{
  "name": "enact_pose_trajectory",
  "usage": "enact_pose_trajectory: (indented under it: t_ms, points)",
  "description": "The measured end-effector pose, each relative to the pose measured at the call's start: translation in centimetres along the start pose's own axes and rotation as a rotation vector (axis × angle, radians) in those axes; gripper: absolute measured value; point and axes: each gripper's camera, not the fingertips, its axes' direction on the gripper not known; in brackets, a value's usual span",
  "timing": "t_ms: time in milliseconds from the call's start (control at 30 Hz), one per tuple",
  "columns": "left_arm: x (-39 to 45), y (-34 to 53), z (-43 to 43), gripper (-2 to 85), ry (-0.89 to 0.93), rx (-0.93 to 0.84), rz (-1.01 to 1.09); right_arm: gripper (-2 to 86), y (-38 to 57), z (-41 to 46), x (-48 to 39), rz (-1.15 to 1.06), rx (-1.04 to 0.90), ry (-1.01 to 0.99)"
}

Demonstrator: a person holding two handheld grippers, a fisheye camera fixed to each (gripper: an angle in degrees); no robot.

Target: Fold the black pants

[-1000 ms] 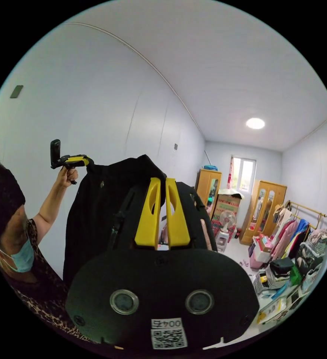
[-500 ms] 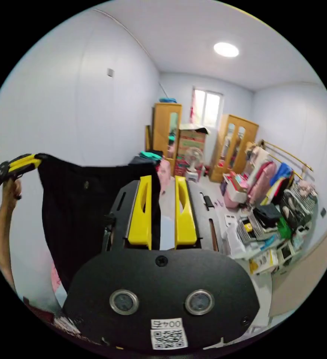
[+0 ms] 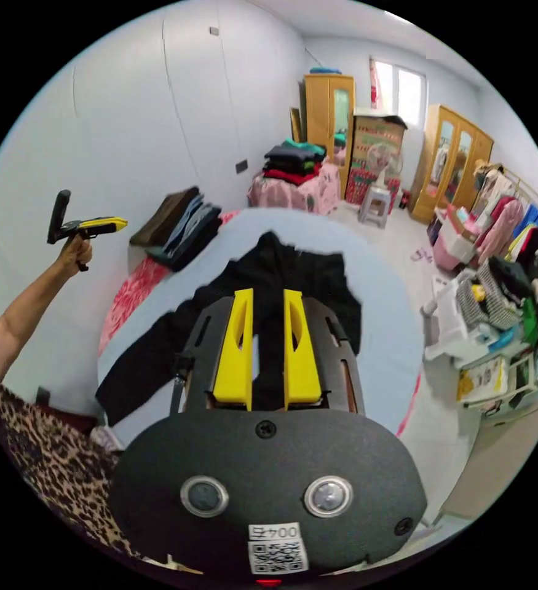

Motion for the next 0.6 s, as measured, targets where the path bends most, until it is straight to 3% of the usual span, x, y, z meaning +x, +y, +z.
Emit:
enact_pose_trajectory:
  t_ms: [233,433,600]
  points:
    - [-3.6,22.2,6.5,7.6,0.198,-0.185,-0.27,9.5,15.8,10.6,-5.7,0.304,-0.367,-0.088]
    - [-6.8,34.8,9.4,8.6,0.29,-0.328,-0.459,9.6,22.6,13.1,-7.5,0.623,-0.384,-0.149]
    - [-7.4,37.5,11.1,8.6,0.357,-0.327,-0.454,9.5,21.6,15.6,-9.2,0.672,-0.385,-0.13]
